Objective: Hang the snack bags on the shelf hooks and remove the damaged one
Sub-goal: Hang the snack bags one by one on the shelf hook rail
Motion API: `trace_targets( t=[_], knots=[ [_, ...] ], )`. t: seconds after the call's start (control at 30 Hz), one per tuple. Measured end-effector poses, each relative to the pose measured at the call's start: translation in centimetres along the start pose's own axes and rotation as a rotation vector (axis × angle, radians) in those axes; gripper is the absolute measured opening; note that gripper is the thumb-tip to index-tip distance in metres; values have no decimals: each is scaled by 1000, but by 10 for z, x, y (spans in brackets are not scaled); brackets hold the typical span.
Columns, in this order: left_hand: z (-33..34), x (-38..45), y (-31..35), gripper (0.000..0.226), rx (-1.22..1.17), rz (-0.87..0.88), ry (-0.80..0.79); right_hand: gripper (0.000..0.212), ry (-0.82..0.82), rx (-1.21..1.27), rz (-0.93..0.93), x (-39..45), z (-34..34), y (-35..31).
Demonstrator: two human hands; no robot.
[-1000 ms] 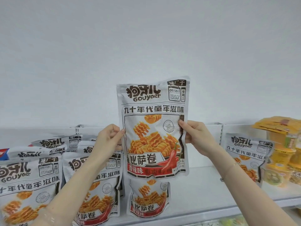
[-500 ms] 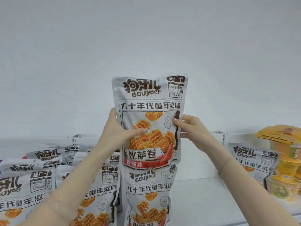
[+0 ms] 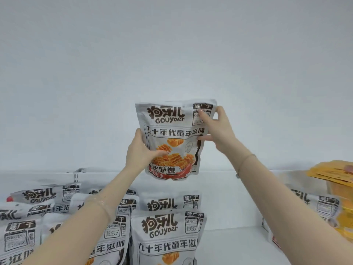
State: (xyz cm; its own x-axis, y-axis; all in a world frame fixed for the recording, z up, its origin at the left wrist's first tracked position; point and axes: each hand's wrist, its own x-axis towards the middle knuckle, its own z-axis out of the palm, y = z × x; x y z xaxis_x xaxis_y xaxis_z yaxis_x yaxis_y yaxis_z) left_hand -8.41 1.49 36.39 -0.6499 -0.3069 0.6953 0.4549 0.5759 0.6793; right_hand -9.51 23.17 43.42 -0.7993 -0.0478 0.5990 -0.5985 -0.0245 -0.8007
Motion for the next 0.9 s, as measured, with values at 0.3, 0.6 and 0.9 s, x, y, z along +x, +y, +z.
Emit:
trace_targets(
  t=[0.3, 0.6, 0.9],
  knots=[
    [11, 4, -38, 73, -31, -222, 29, 30, 121, -61, 65, -2, 37, 90],
    [-3, 24, -67, 27, -9, -239, -61, 24, 97, -22, 203, 9, 30, 152],
    [17, 27, -93, 25, 251, -244, -153, 10, -15, -298, 271, 11, 8, 183]
  ],
)
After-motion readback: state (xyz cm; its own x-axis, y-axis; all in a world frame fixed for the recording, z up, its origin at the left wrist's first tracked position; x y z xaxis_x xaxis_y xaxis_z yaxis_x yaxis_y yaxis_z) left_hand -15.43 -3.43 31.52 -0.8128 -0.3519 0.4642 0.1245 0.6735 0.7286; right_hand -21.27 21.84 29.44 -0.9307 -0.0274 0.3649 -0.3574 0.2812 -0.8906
